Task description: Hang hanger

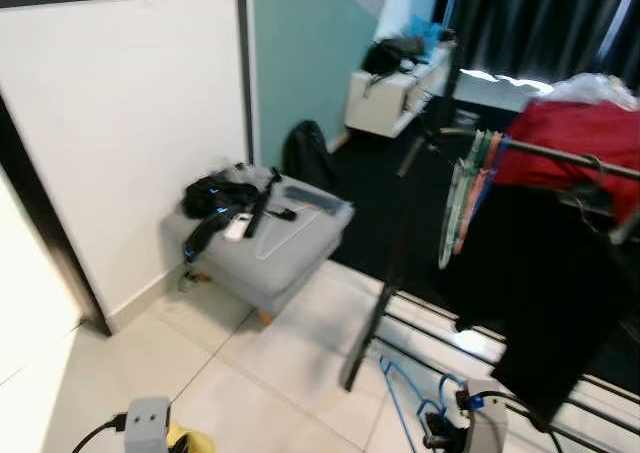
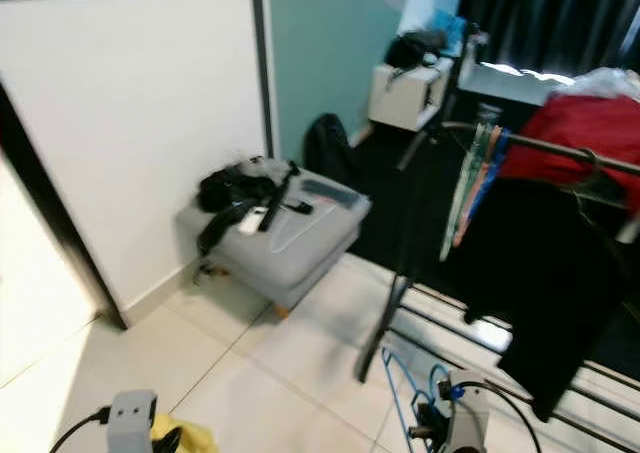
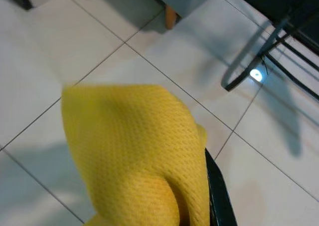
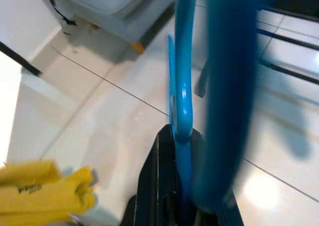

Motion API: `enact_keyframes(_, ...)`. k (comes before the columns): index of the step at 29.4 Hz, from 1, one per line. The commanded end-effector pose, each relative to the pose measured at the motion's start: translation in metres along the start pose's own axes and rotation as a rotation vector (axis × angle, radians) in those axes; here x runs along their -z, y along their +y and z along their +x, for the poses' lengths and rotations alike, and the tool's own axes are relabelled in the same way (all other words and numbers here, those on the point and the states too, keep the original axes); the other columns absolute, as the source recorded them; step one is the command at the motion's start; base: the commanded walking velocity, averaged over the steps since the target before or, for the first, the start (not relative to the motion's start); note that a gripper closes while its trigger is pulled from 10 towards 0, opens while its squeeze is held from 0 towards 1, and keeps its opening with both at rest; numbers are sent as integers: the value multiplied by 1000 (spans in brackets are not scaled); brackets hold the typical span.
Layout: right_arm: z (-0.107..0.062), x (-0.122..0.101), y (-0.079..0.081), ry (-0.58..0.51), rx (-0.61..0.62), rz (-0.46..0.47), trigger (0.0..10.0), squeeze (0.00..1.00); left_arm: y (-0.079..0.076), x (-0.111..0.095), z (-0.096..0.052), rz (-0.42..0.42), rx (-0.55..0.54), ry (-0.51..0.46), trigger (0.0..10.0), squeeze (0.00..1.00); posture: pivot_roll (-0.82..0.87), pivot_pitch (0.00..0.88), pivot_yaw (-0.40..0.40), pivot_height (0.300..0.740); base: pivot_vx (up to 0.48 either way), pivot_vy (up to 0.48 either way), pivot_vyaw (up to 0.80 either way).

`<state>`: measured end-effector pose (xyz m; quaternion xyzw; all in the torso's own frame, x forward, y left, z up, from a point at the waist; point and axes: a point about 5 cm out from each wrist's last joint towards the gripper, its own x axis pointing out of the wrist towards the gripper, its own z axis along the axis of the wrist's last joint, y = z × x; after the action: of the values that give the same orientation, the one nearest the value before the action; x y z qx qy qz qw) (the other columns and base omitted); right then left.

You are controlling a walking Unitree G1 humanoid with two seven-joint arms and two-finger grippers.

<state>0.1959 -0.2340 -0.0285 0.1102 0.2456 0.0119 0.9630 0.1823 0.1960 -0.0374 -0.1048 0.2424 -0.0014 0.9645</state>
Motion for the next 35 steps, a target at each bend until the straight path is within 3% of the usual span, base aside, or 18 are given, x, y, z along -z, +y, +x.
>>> enact_keyframes(1,-4,6,-3,-24,37,64,10000,0,0,-4,2,-59,41,-21,10000,0,62,0,-16,740,0,0,719)
enact_keyframes(9,-4,7,2,-47,40,23,10000,0,10,-1,-2,-47,62,-28,10000,0,25,0,17,740,0,0,717)
enact_keyframes(18,-1,12,3,-45,40,11,10000,0,16,6,-2,-55,31,-26,10000,0,31,0,-1,740,0,0,717)
enact_keyframes(35,4,7,-13,-20,68,16,10000,0,-4,7,9,-72,55,-42,10000,0,-1,0,-54,740,0,0,718)
